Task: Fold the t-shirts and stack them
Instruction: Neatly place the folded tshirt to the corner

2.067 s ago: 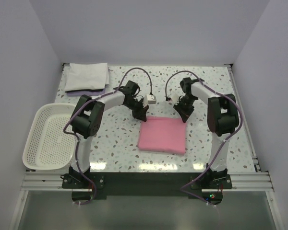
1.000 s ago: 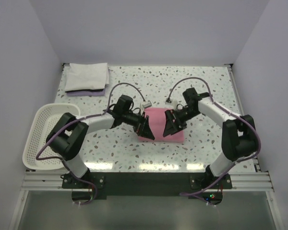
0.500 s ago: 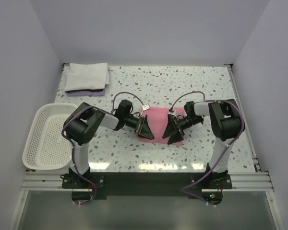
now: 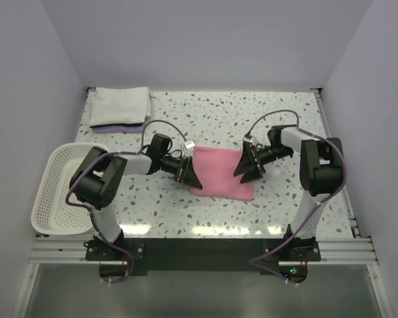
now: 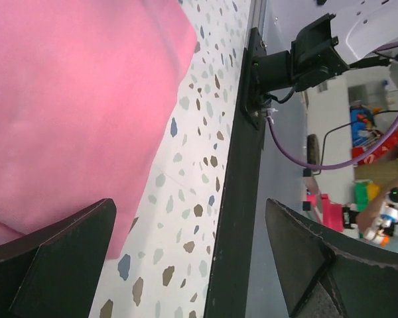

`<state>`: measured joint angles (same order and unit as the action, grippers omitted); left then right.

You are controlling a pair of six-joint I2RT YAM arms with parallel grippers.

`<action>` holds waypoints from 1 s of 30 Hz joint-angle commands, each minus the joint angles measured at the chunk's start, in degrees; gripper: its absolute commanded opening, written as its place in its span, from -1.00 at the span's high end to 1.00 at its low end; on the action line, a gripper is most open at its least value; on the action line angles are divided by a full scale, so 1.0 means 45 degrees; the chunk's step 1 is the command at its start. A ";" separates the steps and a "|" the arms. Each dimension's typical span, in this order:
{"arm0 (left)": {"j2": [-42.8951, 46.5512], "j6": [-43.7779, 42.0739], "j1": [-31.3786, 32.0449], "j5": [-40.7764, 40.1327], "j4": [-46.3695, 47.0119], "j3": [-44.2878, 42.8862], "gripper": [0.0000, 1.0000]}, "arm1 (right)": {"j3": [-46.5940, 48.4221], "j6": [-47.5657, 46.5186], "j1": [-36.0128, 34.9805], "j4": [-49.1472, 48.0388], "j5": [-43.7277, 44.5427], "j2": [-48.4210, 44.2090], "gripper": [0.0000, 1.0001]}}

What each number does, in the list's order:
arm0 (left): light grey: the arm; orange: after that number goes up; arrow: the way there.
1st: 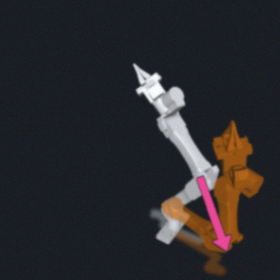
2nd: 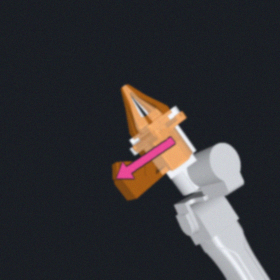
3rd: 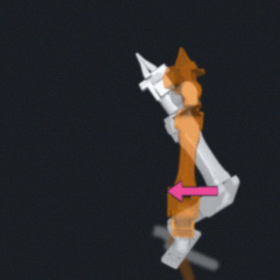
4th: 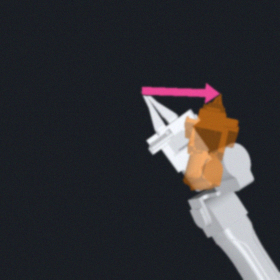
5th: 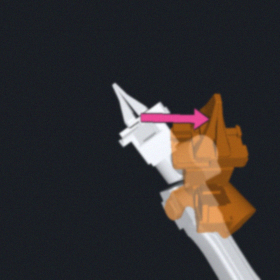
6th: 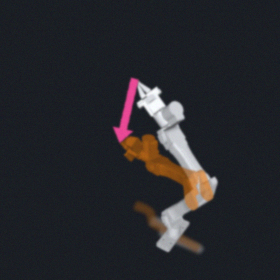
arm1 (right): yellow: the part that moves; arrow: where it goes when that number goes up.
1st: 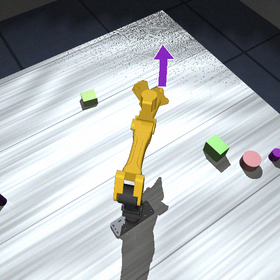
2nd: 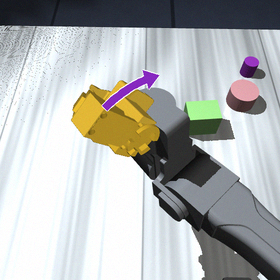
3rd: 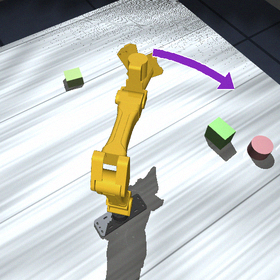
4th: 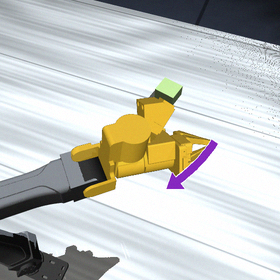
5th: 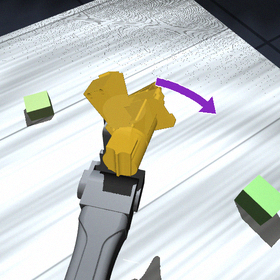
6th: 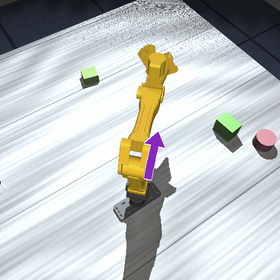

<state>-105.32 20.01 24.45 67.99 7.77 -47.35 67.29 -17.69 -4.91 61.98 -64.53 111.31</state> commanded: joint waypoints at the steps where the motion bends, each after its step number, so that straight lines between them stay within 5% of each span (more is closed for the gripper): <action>1: 0.1274 -0.1557 0.0094 -0.0810 -0.1688 -0.1213 -1.00 | 0.2075 -0.0001 0.0036 0.1015 -0.0074 -0.1570 -0.97; 6: 0.0380 0.0237 0.0114 -0.1884 0.0476 -0.3106 -1.00 | 0.3287 0.2484 0.0114 -0.2363 0.0453 -0.0812 -0.97; 12: -0.2608 0.1567 0.0037 -0.2256 0.2470 -0.5549 -1.00 | 0.4675 0.2857 0.0231 -0.3438 0.0763 0.1823 -0.97; 20: -0.5149 0.2935 -0.1154 -0.2237 0.3644 -0.5962 -0.96 | 0.6216 0.2351 0.0933 -0.3813 0.1625 0.4482 -0.90; 26: -0.3868 0.1007 -0.1760 -0.2568 0.1657 -0.6175 -1.00 | 0.7017 0.1608 0.0993 -0.2916 0.2211 0.4056 -0.86; 30: -0.1777 -0.2820 -0.1839 -0.4302 -0.2669 -0.6607 -1.00 | 0.7547 0.1317 0.0721 -0.1977 0.2112 0.2340 -0.83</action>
<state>-122.63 21.41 16.91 56.23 10.37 -74.26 97.93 -8.27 -1.21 49.87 -58.33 130.30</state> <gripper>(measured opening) 0.996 0.919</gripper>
